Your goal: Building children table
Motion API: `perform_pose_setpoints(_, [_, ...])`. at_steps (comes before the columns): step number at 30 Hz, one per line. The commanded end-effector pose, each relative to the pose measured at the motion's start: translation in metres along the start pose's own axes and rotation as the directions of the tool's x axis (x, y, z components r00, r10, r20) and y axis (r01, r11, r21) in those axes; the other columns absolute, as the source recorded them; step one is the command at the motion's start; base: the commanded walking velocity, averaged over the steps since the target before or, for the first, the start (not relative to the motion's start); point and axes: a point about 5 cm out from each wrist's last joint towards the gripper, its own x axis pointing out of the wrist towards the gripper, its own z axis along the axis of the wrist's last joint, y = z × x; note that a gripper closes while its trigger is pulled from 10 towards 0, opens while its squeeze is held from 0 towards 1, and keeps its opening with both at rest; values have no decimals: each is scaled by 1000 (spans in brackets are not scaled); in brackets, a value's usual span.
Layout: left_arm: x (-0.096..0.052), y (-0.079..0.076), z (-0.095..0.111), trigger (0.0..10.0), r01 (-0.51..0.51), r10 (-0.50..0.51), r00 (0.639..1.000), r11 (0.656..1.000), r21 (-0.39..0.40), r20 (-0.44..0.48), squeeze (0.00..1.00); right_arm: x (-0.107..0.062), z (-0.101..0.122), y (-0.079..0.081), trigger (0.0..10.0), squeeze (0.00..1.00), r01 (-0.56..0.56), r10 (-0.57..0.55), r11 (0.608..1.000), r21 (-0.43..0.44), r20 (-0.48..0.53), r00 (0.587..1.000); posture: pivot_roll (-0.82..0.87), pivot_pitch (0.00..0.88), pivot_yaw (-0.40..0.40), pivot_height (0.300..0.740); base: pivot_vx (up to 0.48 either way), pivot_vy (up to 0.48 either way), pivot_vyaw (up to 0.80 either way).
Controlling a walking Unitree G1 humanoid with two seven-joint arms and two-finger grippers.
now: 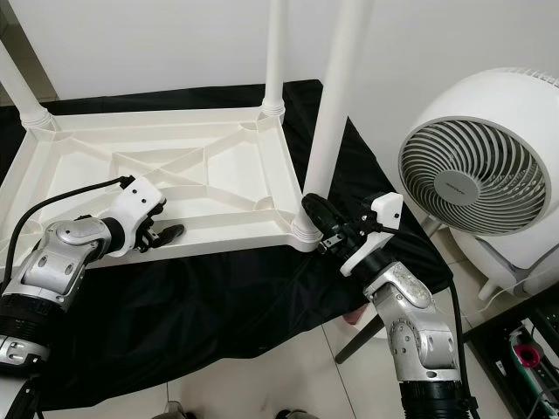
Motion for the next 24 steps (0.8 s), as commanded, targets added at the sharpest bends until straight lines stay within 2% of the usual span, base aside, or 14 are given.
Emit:
perform_pose_setpoints(1, [-3, 9, -17, 8392, -151, 152, 984, 988, 17, -94, 0, -1, 6, -7, 10000, 0, 19, -19, 1000, -15, 15, 1000, 63, 114, -5, 740, 0, 0, 0])
perform_pose_setpoints(2, [-4, 10, -18, 2275, -156, 158, 982, 987, 23, -101, 0, 0, 6, -7, 10000, 0, 19, -18, 1000, -18, 17, 1000, 67, 116, -4, 740, 0, 0, 0])
perform_pose_setpoints(3, [-5, 11, -18, 510, -159, 162, 981, 987, 30, -103, 0, 1, 7, -8, 10000, 0, 18, -18, 1000, -23, 19, 1000, 68, 115, -3, 740, 0, 0, 0])
perform_pose_setpoints(4, [-5, 11, -18, 510, -159, 162, 981, 987, 30, -103, 0, 1, 7, -8, 10000, 0, 18, -18, 1000, -23, 19, 1000, 68, 115, -3, 740, 0, 0, 0])
perform_pose_setpoints(5, [-5, 11, -18, 0, -157, 160, 982, 987, 34, -104, 0, 1, 7, -8, 10000, 0, 17, -17, 1000, -24, 20, 1000, 70, 116, -3, 740, 0, 0, 0])
perform_pose_setpoints(14, [-7, 8, -14, 0, -147, 151, 984, 988, 43, -99, 0, 5, 10, -17, 10000, 0, 29, -28, 998, -52, 28, 999, 74, 116, 1, 740, 0, 0, 0])
perform_pose_setpoints(17, [-7, 2, -8, 0, -133, 137, 987, 990, 52, -85, 0, 5, 12, -33, 10000, 0, 96, -93, 992, -81, 37, 995, 77, 119, -1, 740, 0, 0, 0])
perform_pose_setpoints(22, [-6, -4, -4, 0, -116, 120, 990, 992, 52, -72, 0, 6, 14, -47, 10000, 0, 185, -180, 978, -91, 62, 982, 76, 121, -1, 740, 0, 0, 0])
perform_pose_setpoints(24, [-4, -14, 2, 0, -89, 91, 995, 995, 44, -52, 0, 7, 18, -59, 10000, 0, 282, -272, 955, -89, 113, 956, 78, 120, -3, 740, 0, 0, 0])
